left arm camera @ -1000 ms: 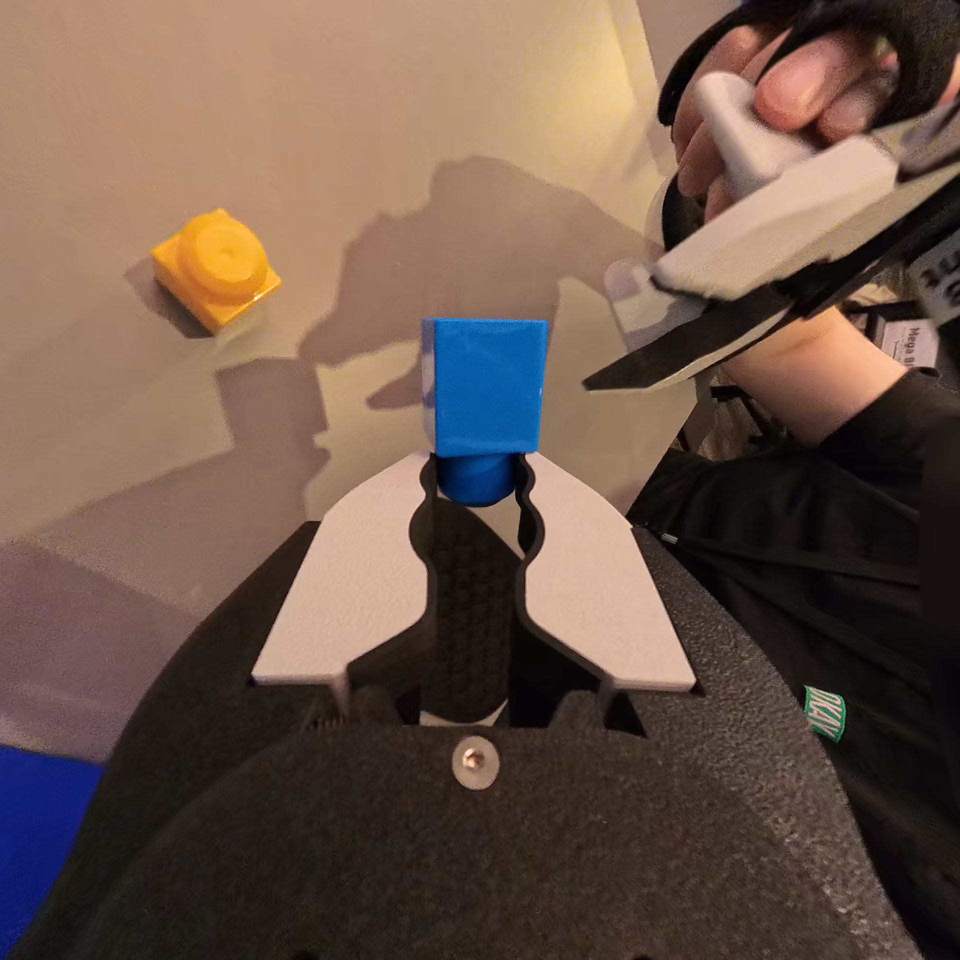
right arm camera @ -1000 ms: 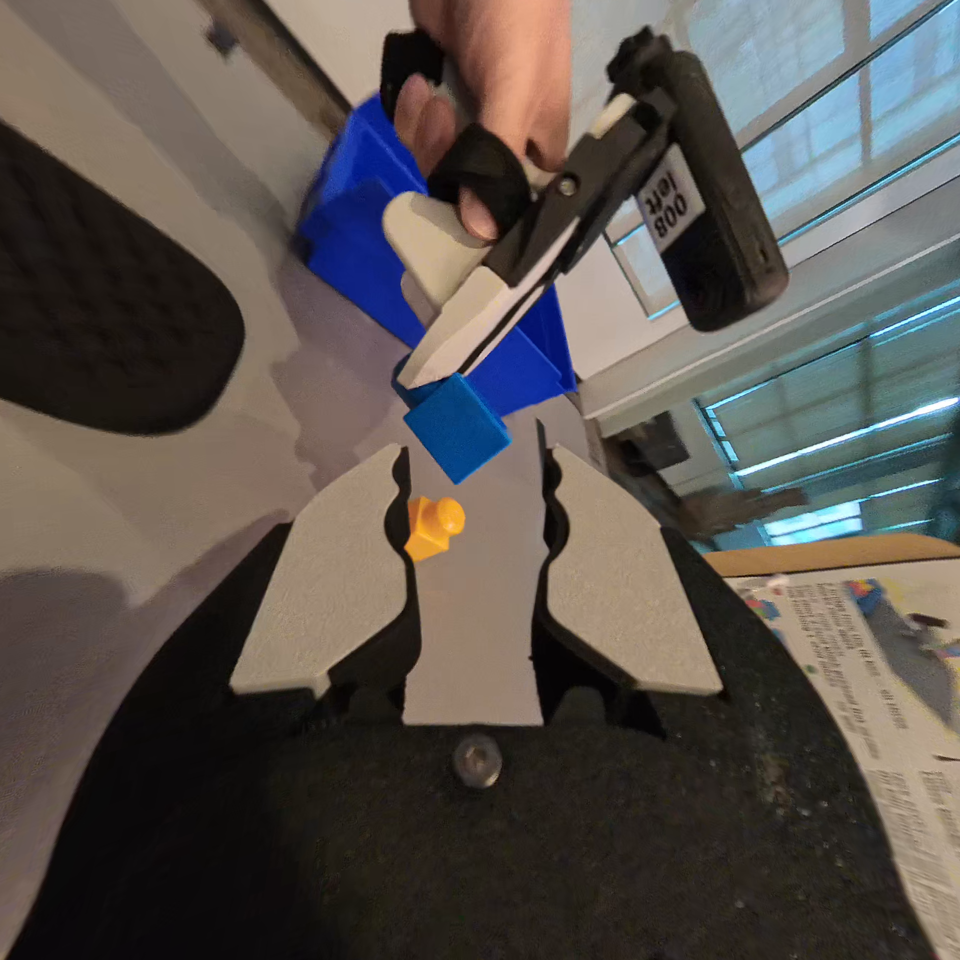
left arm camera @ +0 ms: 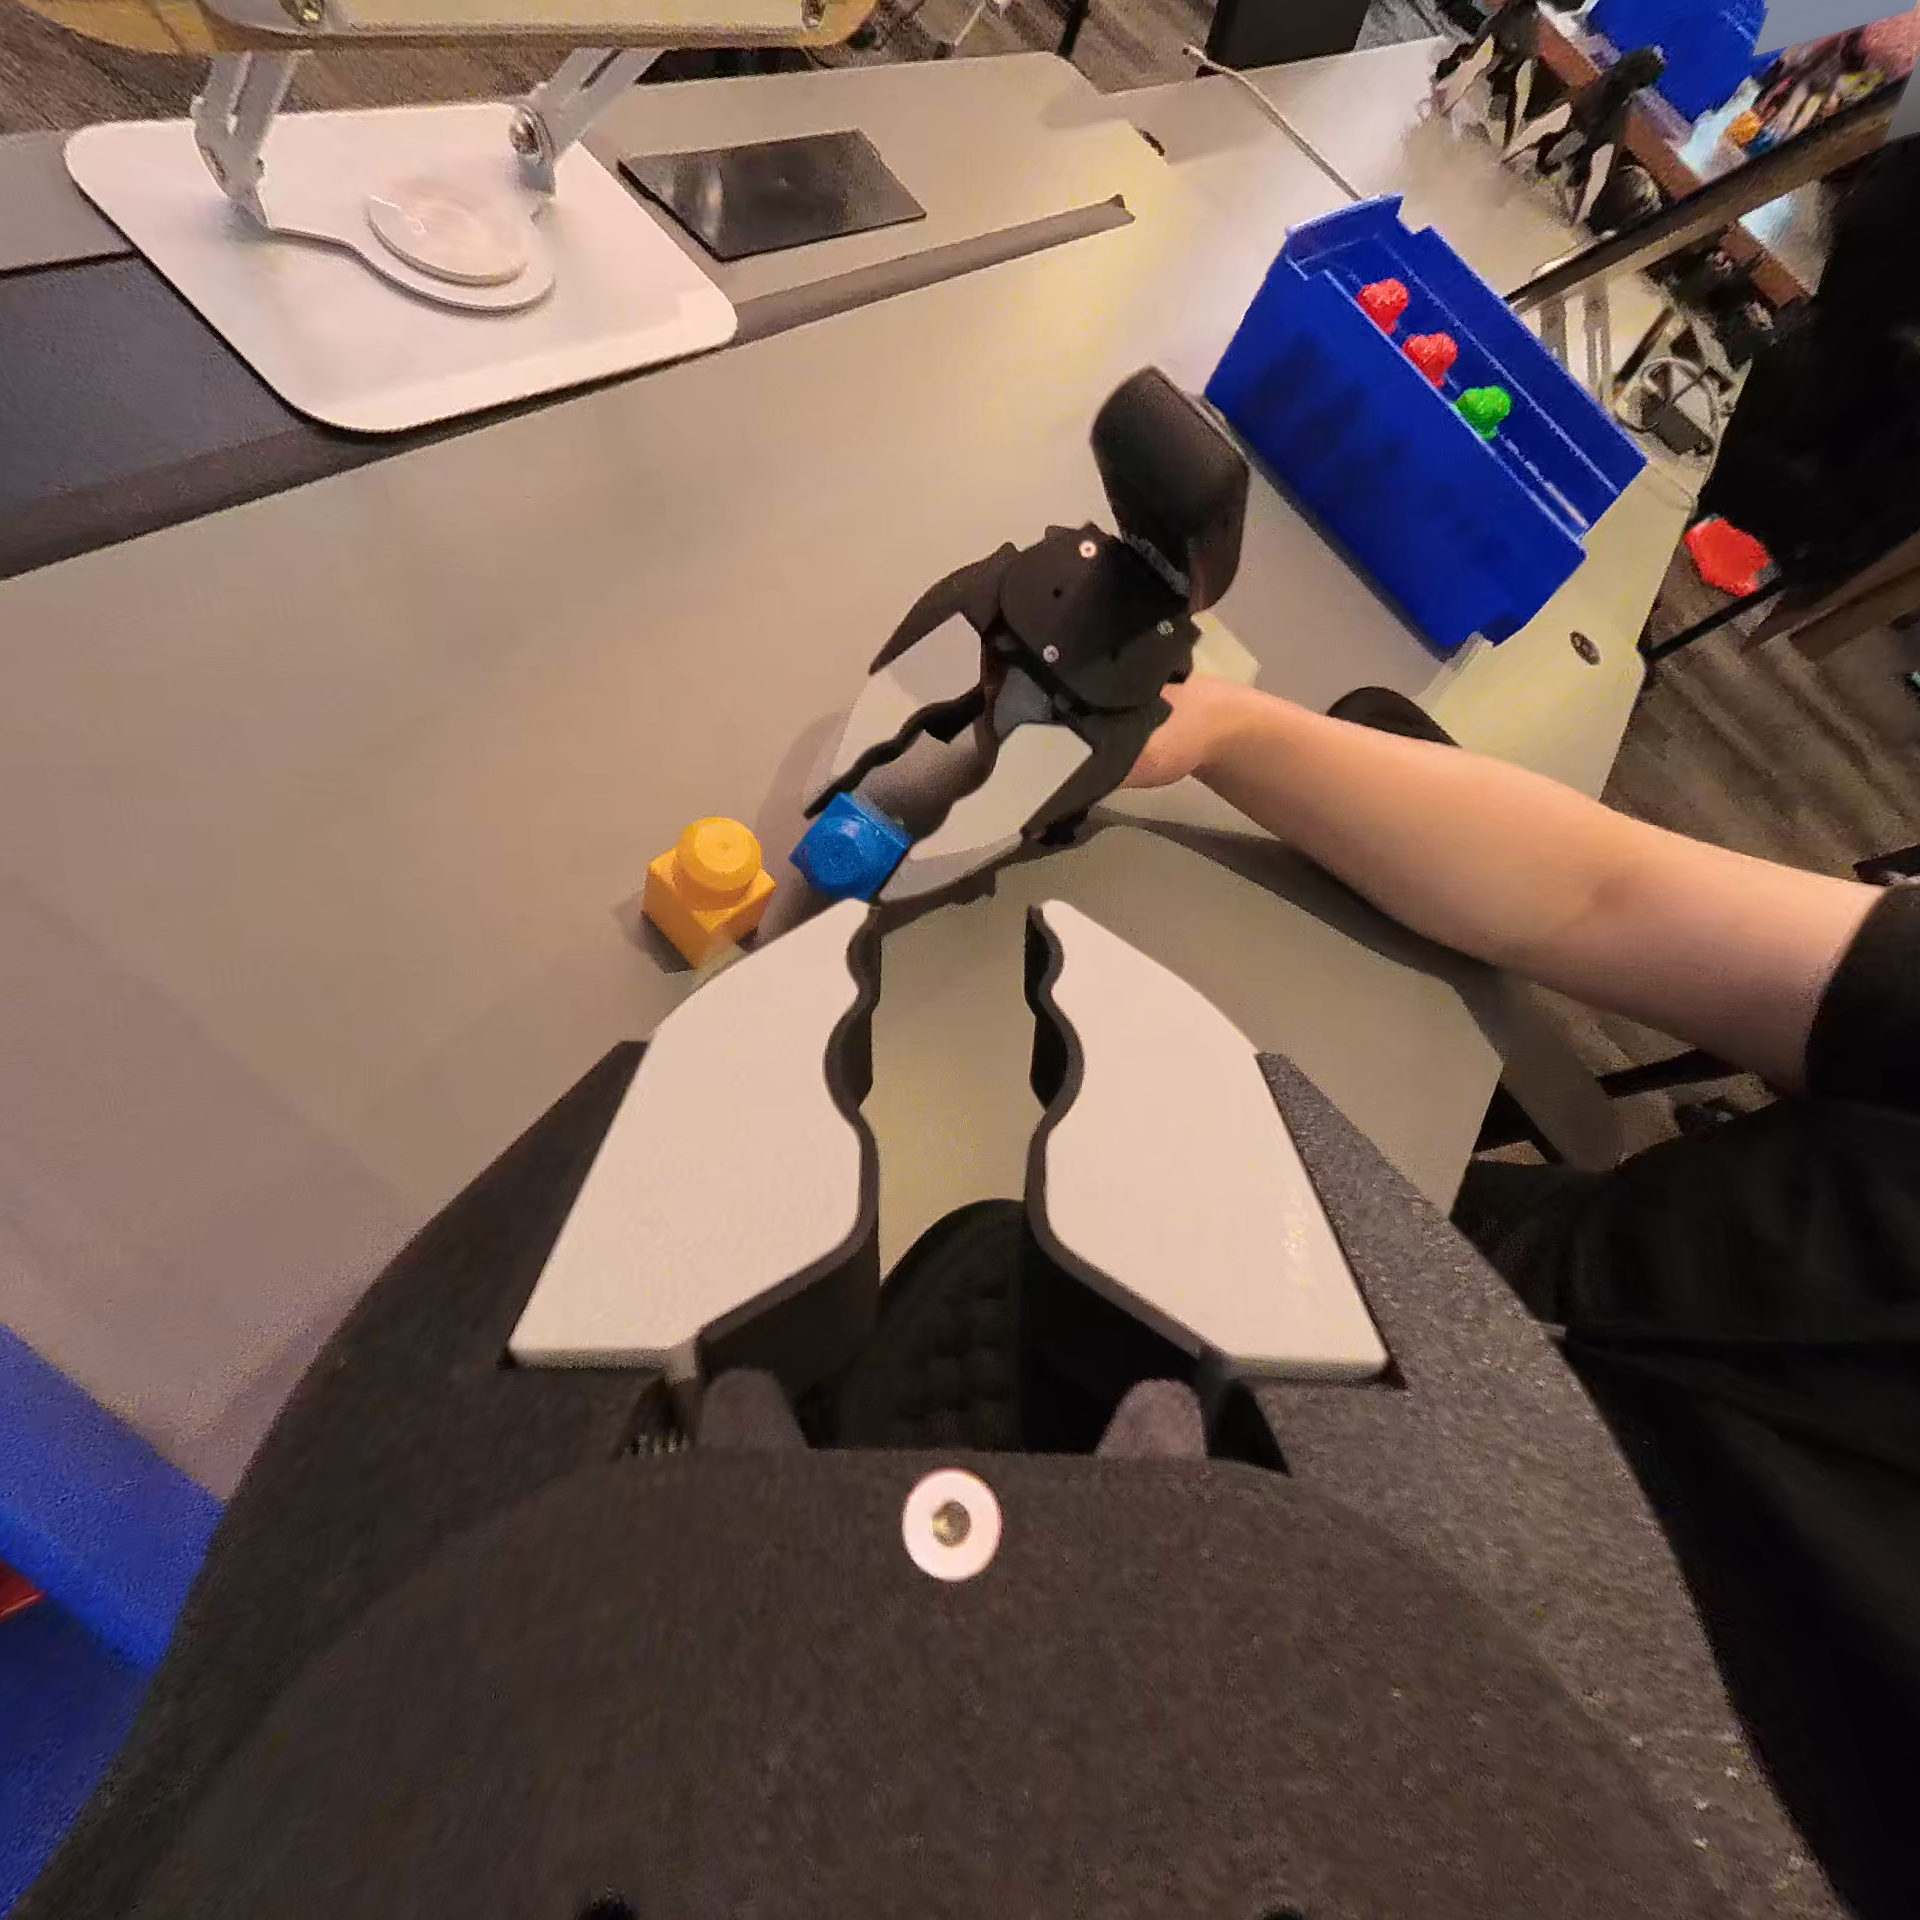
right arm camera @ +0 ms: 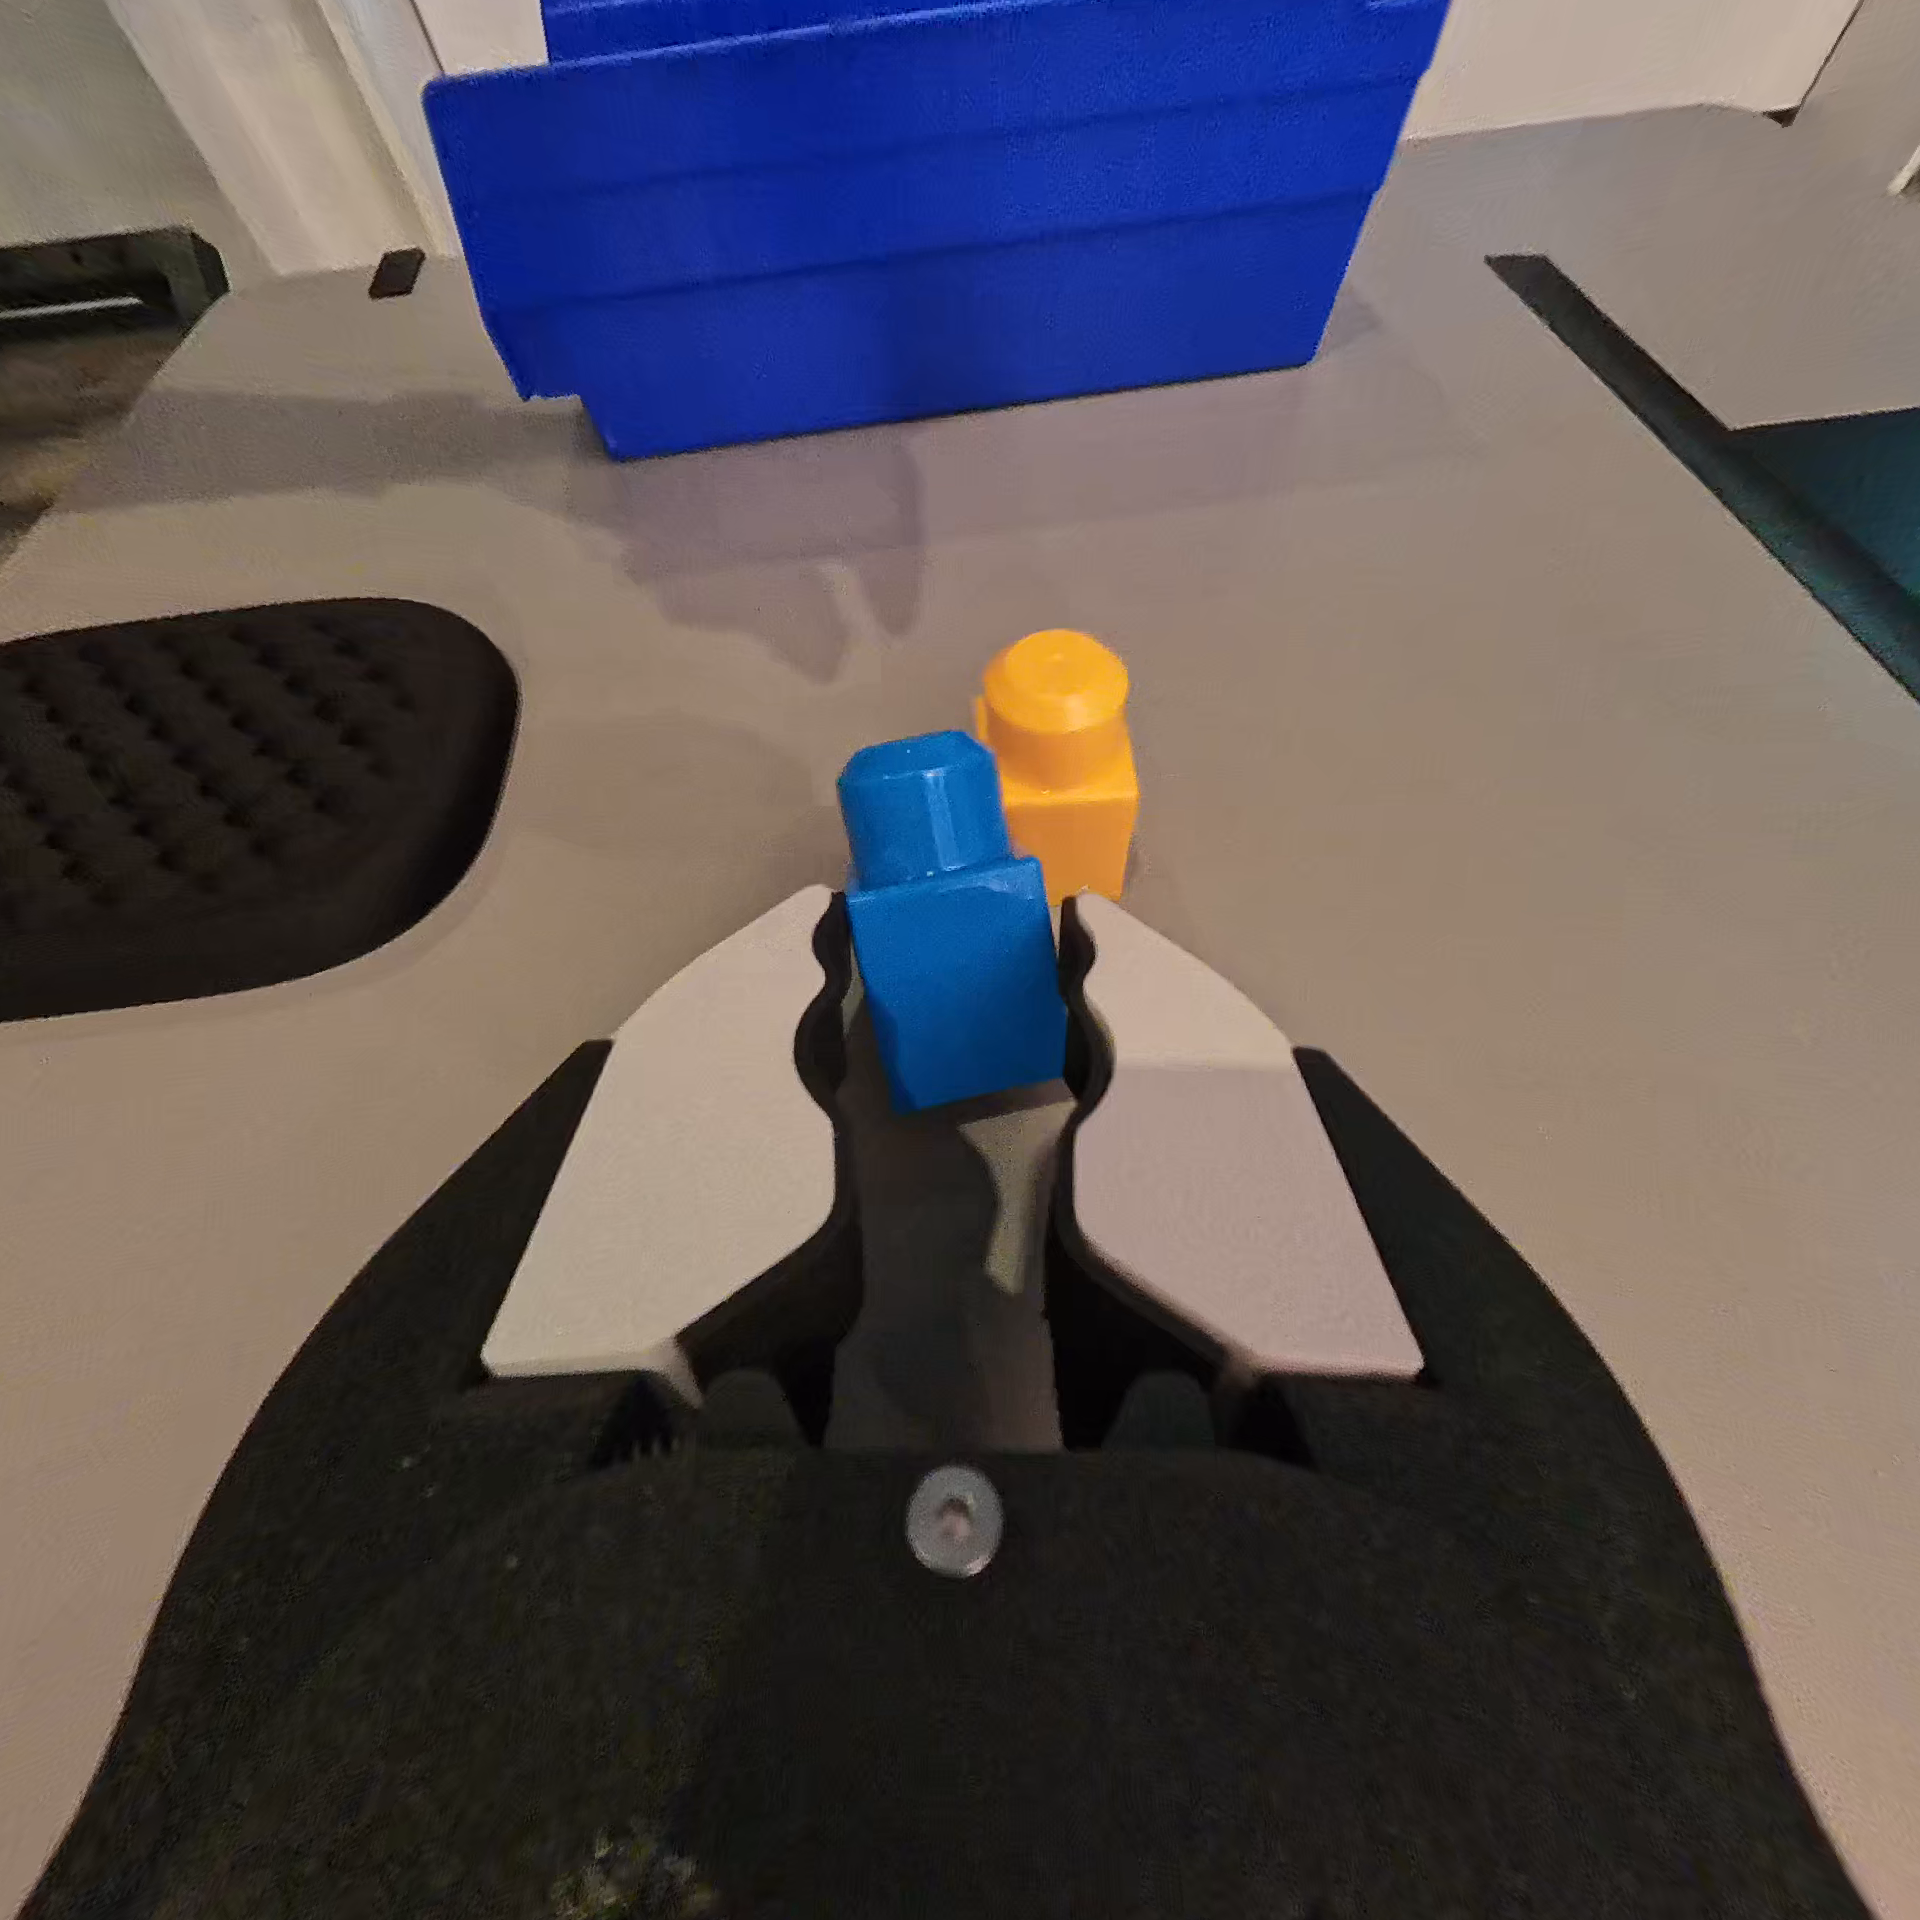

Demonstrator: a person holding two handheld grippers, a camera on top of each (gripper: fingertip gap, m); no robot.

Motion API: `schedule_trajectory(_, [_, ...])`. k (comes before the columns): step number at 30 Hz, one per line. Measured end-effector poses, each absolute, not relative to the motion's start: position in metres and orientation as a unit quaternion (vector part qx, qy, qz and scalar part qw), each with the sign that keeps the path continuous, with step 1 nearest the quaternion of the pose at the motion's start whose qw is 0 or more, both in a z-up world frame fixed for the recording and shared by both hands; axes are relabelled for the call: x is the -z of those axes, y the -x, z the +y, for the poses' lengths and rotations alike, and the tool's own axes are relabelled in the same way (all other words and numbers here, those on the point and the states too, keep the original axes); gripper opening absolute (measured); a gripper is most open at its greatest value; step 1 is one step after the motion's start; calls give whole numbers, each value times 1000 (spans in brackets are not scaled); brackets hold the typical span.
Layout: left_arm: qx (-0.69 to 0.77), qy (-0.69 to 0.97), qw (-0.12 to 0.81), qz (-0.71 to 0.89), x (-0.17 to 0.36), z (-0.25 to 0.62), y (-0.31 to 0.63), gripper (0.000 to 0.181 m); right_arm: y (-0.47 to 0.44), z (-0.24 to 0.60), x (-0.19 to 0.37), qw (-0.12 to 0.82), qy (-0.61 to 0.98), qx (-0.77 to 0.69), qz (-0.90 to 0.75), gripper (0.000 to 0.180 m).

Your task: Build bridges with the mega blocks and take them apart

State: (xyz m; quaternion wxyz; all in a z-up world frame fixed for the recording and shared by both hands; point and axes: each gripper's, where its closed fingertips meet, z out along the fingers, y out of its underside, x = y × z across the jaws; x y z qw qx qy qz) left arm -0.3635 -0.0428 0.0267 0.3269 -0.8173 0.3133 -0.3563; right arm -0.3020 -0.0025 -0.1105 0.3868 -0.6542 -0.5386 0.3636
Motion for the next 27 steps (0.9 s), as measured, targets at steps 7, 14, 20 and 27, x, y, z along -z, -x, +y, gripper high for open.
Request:
schedule_trajectory(7, [305, 831, 322, 335, -6, -46, 371, 24, 292, 3, 120, 348, 690, -351, -528, 38])
schedule_trajectory(14, [202, 843, 309, 392, 54, -47, 340, 12, 288, -22, 109, 207, 748, -493, -392, 37])
schedule_trajectory(20, [183, 843, 332, 382, 82, -33, 304, 8, 282, -36, 114, 128, 752, -535, -362, 37])
schedule_trajectory(27, [160, 847, 306, 403, 102, -24, 285, 6, 276, -42, 127, 90, 767, -509, -380, 35])
